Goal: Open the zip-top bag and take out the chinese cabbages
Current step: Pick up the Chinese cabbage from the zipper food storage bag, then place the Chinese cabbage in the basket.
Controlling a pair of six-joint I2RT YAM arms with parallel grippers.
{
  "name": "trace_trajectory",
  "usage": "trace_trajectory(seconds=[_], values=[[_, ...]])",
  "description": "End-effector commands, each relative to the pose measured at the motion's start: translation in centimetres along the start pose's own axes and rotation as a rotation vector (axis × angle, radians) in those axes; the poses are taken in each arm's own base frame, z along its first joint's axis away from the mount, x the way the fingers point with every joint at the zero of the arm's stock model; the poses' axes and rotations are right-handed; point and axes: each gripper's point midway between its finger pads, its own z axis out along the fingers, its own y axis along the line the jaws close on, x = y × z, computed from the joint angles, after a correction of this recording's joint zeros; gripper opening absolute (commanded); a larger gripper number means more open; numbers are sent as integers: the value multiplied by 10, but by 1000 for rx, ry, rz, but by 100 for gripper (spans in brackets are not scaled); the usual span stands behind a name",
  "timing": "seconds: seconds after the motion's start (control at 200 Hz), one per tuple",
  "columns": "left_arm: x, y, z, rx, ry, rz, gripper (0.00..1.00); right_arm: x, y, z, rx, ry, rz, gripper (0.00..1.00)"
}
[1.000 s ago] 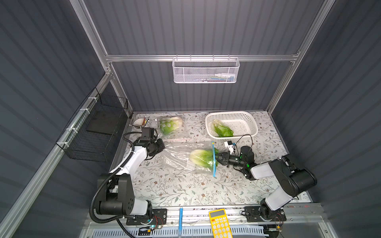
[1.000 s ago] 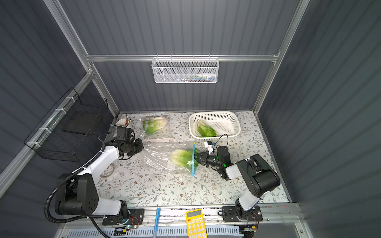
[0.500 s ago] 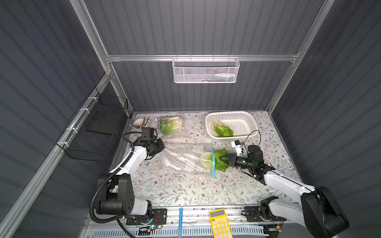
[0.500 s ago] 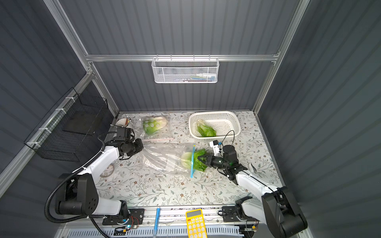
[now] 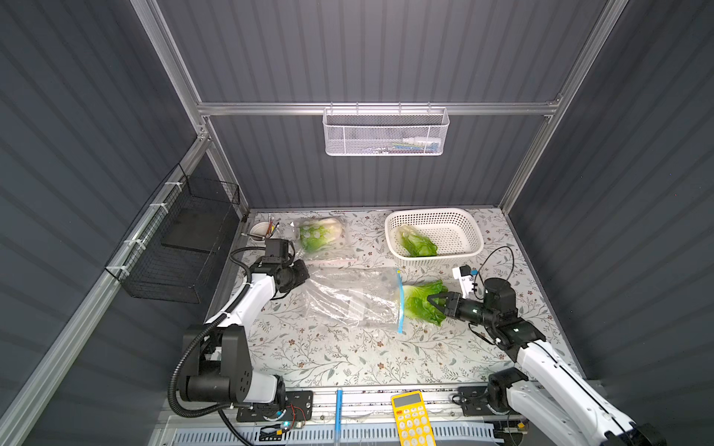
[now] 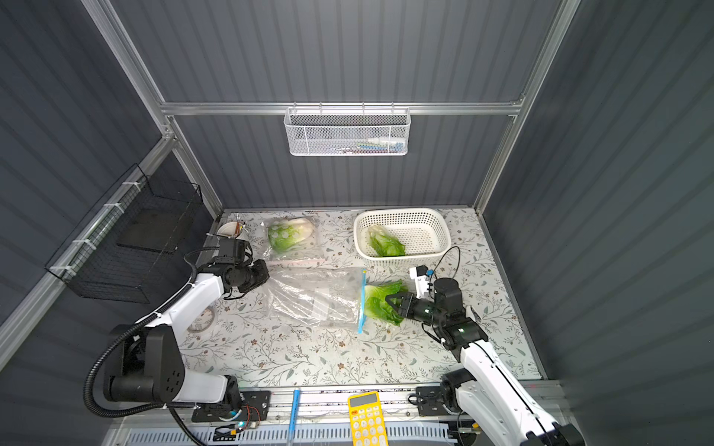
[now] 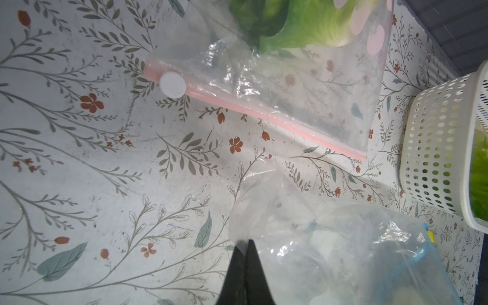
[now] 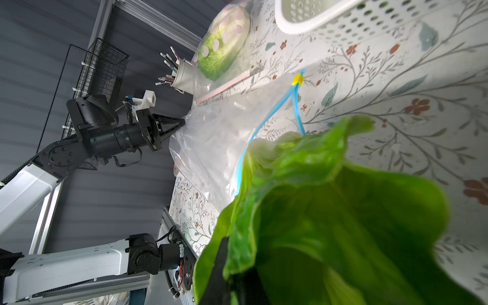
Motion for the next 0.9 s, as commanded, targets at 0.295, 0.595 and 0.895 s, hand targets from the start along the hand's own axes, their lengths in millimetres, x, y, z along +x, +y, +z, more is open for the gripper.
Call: trace_trajectory(seconds=[0.295,0.595,0.895], values=[[6,0,6,17,55,8,26,-18,17,-46,132,-87,-120,0],[12,1,13,18,97,16,68,-23,15,-58,173,-132,-143,0],[7,5,11,-20,97,40,90,-52,24,-68,214,-213,-184,0]])
